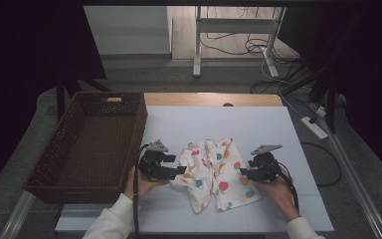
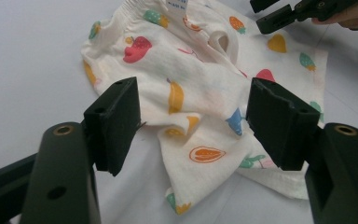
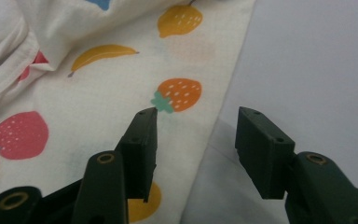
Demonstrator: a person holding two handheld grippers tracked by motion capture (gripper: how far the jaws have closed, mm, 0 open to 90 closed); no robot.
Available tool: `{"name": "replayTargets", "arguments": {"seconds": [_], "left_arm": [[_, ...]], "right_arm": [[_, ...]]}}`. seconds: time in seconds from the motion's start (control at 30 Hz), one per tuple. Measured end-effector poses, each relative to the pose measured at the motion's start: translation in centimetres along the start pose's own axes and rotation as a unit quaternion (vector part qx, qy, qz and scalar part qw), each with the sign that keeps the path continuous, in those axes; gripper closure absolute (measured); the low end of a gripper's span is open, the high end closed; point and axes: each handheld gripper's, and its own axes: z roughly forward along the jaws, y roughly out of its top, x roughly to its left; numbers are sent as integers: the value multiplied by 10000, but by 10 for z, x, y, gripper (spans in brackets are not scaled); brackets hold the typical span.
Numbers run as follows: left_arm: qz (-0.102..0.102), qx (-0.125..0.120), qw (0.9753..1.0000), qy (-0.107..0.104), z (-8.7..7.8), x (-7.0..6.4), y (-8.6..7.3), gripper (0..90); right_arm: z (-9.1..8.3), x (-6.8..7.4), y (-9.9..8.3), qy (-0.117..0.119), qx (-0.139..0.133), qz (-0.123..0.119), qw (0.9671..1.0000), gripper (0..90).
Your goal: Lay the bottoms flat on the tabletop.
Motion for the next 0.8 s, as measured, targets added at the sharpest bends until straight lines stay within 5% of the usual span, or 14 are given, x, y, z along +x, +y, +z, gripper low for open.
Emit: {"name": "replayTargets", "arguments": {"seconds": [0.23,0.47,0.63,0.8], "left_arm": [[-1,-33,10000,13,-2,1,0,339],[11,-14,10000,6,-1,1,0,339],[5,-21,10000,10,-2,1,0,339],[11,-13,10000,-7,-1,1,0,339]], "right_arm": [[3,8,-1,-43,116,-134,9998,554],[1,14,-2,220,193,-236,9993,874],[-4,15,-4,169,266,-314,9990,887],[-14,11,-15,164,262,-149,9994,887]]}}
